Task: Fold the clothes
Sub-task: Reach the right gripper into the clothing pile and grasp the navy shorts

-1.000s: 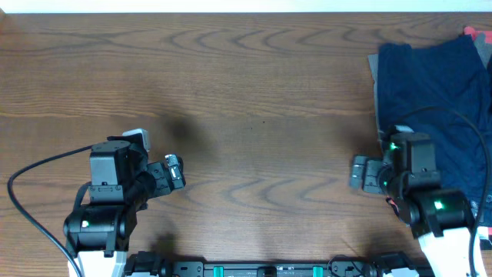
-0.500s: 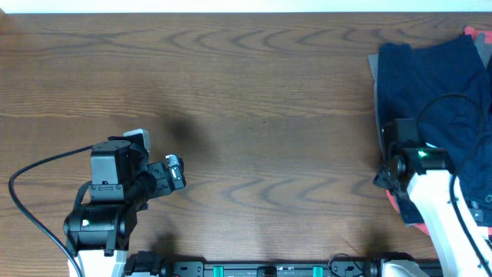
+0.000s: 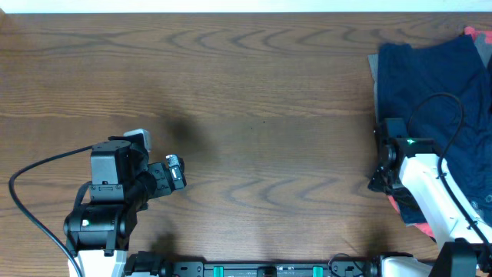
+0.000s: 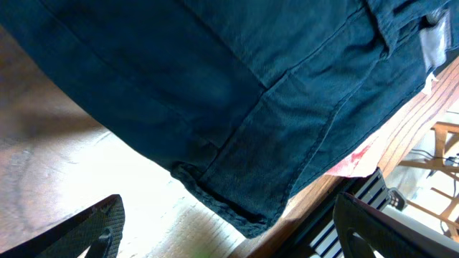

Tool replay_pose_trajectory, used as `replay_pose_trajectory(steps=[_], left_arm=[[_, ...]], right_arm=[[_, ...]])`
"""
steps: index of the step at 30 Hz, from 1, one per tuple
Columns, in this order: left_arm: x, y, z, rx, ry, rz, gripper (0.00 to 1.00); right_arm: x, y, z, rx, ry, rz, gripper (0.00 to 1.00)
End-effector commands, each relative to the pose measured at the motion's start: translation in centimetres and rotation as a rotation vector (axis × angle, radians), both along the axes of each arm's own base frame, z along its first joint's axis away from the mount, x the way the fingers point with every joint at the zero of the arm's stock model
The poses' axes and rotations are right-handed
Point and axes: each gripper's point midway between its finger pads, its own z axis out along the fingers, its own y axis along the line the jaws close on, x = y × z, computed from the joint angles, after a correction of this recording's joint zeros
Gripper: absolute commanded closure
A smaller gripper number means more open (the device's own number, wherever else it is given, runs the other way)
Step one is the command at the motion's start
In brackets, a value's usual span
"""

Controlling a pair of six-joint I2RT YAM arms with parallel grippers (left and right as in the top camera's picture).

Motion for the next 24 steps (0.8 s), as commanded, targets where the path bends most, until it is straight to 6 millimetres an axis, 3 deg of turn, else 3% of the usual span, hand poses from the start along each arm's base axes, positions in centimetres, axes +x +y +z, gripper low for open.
replay_pose_trajectory(steps=[1, 9, 24], left_arm=[[0.1, 0.0, 0.6, -0.010, -0.013, 0.008, 0.02], [0.1, 0.0, 0.6, -0.010, -0.013, 0.007, 0.02], [0.1, 0.0, 0.6, -0.010, -0.013, 0.008, 0.02]], right_arm=[[-0.9, -0.6, -0.7, -0.024, 0.034, -0.001, 0.09], [-1.2, -1.1, -2.5, -0.022, 0.009, -0.016, 0.17], [-1.1, -1.6, -2.6, -0.036, -0.008, -0.029, 0.88]])
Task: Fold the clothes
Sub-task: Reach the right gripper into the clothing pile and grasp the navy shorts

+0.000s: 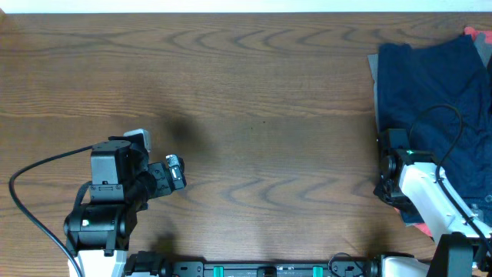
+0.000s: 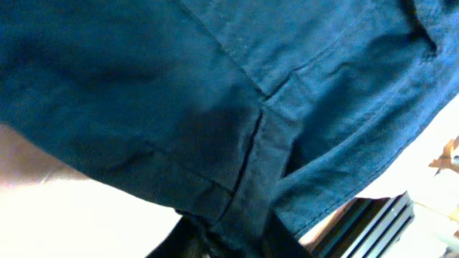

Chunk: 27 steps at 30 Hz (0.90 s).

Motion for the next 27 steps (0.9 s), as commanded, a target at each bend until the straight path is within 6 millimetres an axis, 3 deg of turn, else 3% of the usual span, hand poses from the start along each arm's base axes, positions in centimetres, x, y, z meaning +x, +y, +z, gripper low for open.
replay_pose_trajectory(steps=[1, 3, 5, 11, 17, 20, 23, 27], left_arm=[[0.1, 0.0, 0.6, -0.010, -0.013, 0.007, 0.02], [0.1, 0.0, 0.6, -0.010, -0.013, 0.008, 0.02], [0.1, 0.0, 0.6, -0.010, -0.013, 0.008, 0.02], [0.2, 0.0, 0.7, -0.010, -0.016, 0.008, 0.02], [0.2, 0.0, 0.7, -0.010, -0.017, 0.008, 0.02], [0.2, 0.0, 0.7, -0.010, -0.017, 0.008, 0.02], [0.2, 0.0, 0.7, -0.010, -0.017, 0.008, 0.02], [0.2, 0.0, 0.7, -0.010, -0.017, 0.008, 0.02]], right_arm=[[-0.3, -0.4, 0.3, -0.021, 0.014, -0.012, 0.93], [-0.5, -0.4, 0.8, -0.020, 0.031, -0.011, 0.98], [-0.3, -0.3, 1.3, -0.013, 0.036, -0.013, 0.97], [0.7, -0.3, 2.7, -0.013, 0.020, -0.012, 0.64], [0.6, 0.1, 2.5, 0.013, 0.024, -0.015, 0.62], [0.6, 0.1, 2.5, 0.012, 0.023, -0.015, 0.71], [0.6, 0.1, 2.5, 0.013, 0.023, -0.016, 0.99], [0.7, 1.1, 2.1, 0.078, 0.022, -0.008, 0.99]])
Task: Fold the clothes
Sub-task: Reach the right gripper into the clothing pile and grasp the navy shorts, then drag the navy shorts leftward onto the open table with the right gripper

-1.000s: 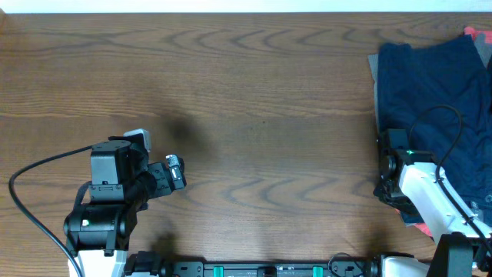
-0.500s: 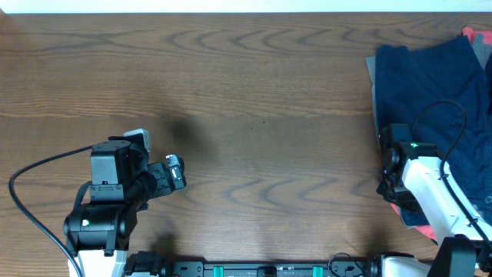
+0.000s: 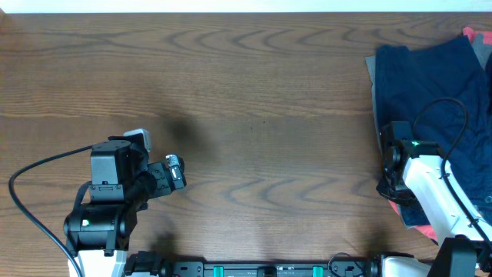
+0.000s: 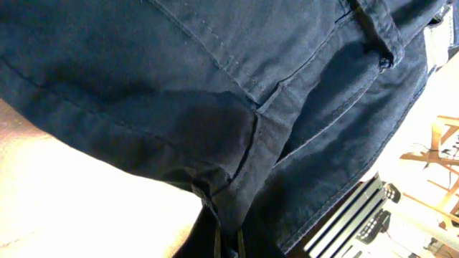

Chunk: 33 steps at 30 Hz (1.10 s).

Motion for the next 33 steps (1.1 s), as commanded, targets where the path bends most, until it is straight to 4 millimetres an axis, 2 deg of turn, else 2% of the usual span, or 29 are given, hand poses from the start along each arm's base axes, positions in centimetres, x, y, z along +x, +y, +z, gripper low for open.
replay_pose_trajectory(steps=[1, 3, 5, 7, 11, 13, 15, 19, 24, 29, 33], left_arm=[[0.2, 0.0, 0.6, -0.010, -0.014, 0.008, 0.02], [0.2, 0.0, 0.6, -0.009, -0.015, 0.007, 0.02], [0.2, 0.0, 0.7, -0.009, -0.018, 0.008, 0.02], [0.2, 0.0, 0.7, -0.009, -0.018, 0.008, 0.02], [0.2, 0.0, 0.7, -0.009, -0.018, 0.007, 0.02], [0.2, 0.0, 0.7, -0.010, -0.018, 0.008, 0.02], [0.2, 0.0, 0.7, -0.009, -0.018, 0.008, 0.02], [0.2, 0.0, 0.7, -0.009, -0.017, 0.008, 0.02], [0.3, 0.0, 0.7, -0.009, -0.021, 0.008, 0.02], [0.4, 0.0, 0.8, -0.009, -0.026, 0.008, 0.02], [0.4, 0.0, 0.8, -0.009, -0.025, 0.008, 0.02]], right_arm=[[0.7, 1.4, -0.2, 0.093, -0.014, 0.006, 0.99], [1.5, 2.7, 0.0, 0.170, -0.024, 0.055, 0.99], [3.2, 4.3, 1.1, 0.252, -0.059, 0.141, 0.99], [5.3, 6.1, 3.0, 0.323, -0.122, 0.232, 0.99], [10.0, 12.0, 8.6, 0.537, -0.325, 0.470, 0.99], [11.3, 14.4, 10.7, 0.600, -0.392, 0.550, 0.99], [11.6, 16.9, 11.8, 0.644, -0.418, 0.625, 0.99], [9.9, 20.8, 11.0, 0.680, -0.353, 0.749, 0.99], [7.1, 26.6, 9.3, 0.724, -0.254, 0.932, 0.99], [6.4, 34.5, 8.3, 0.782, -0.295, 1.128, 0.99], [7.0, 41.1, 7.7, 0.860, -0.415, 1.208, 0.97]])
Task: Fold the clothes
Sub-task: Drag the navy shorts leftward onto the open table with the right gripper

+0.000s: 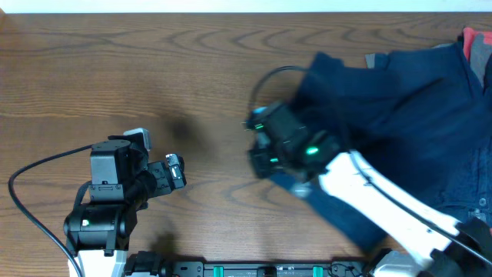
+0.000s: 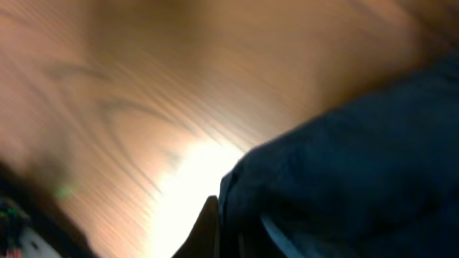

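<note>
A navy garment point(image 1: 400, 100) lies stretched from the table's right side to its middle, blurred by motion. My right gripper point(image 1: 265, 158) is near the table's centre, shut on the garment's leading edge. The right wrist view shows that dark cloth point(image 2: 344, 179) pinched at the fingers point(image 2: 209, 233), with bare wood beyond. At the lower left my left gripper point(image 1: 175, 171) stays above the wood, far from any cloth; whether it is open is unclear from overhead.
More clothes are piled at the right edge: a red piece point(image 1: 473, 36) at the top corner and a grey one point(image 1: 374, 60) peeking out under the navy. The wooden table point(image 1: 192, 77) stretches left. The left arm's cable point(image 1: 34, 165) loops at the lower left.
My right gripper, then at the right edge shut on the navy garment's hem, is now near the table's centre. The garment has come leftward with it. The left arm is unchanged.
My right gripper first hovered open over the navy garment's hem at the pile on the right. It was then down on the hem, then shut on it. Now it holds the garment spread toward the table's middle. My left arm stayed still throughout.
</note>
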Tool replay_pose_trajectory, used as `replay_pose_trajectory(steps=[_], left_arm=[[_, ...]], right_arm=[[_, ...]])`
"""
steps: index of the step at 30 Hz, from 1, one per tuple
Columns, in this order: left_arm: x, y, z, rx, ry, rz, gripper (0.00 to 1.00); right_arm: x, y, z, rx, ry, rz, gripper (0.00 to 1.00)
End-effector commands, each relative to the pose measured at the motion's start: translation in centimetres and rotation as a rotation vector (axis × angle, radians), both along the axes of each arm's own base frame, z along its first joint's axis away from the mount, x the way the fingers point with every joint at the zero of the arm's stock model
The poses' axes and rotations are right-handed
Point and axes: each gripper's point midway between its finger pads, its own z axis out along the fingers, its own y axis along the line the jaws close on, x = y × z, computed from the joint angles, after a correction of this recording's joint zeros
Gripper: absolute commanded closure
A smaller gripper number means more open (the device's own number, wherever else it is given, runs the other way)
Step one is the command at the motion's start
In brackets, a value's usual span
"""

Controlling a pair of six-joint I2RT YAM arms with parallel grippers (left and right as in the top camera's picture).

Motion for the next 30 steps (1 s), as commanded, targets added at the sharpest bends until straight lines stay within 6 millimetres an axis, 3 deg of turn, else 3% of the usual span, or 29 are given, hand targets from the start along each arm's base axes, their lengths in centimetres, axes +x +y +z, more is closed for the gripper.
replay_pose_trajectory(steps=[1, 3, 4, 6, 9, 10, 15, 21, 25, 30], left_arm=[[0.2, 0.0, 0.6, -0.009, -0.016, 0.008, 0.02], [0.3, 0.0, 0.7, -0.009, -0.018, 0.008, 0.02], [0.3, 0.0, 0.7, -0.009, -0.019, 0.008, 0.02], [0.3, 0.0, 0.7, -0.010, -0.019, 0.008, 0.02], [0.3, 0.0, 0.7, -0.010, -0.019, 0.007, 0.02], [0.3, 0.0, 0.7, -0.010, -0.019, 0.007, 0.02], [0.5, 0.0, 0.7, -0.034, -0.018, 0.038, 0.02], [1.8, -2.0, 0.2, -0.158, 0.018, 0.006, 0.02], [3.3, -2.3, -1.8, -0.199, 0.097, 0.048, 0.02], [5.3, -4.1, -4.8, -0.296, 0.203, 0.004, 0.02]], right_arm=[[-0.8, 4.8, -0.6, 0.098, 0.001, 0.040, 0.94], [-0.3, 7.1, -0.9, 0.148, -0.029, 0.055, 0.88], [-0.1, 8.0, -1.1, 0.167, -0.045, 0.064, 0.78], [0.4, 8.7, -1.5, 0.185, -0.052, 0.059, 0.48], [1.0, 8.0, -1.6, 0.177, -0.043, 0.036, 0.04], [1.1, 7.5, -1.6, 0.169, -0.038, 0.026, 0.01], [2.4, 2.4, -0.9, 0.091, 0.001, -0.077, 0.01], [4.4, -10.1, 0.6, -0.135, 0.005, -0.420, 0.01], [3.2, -16.5, 1.3, -0.225, 0.066, -0.561, 0.01], [1.3, -21.5, 1.4, -0.290, 0.161, -0.678, 0.01]])
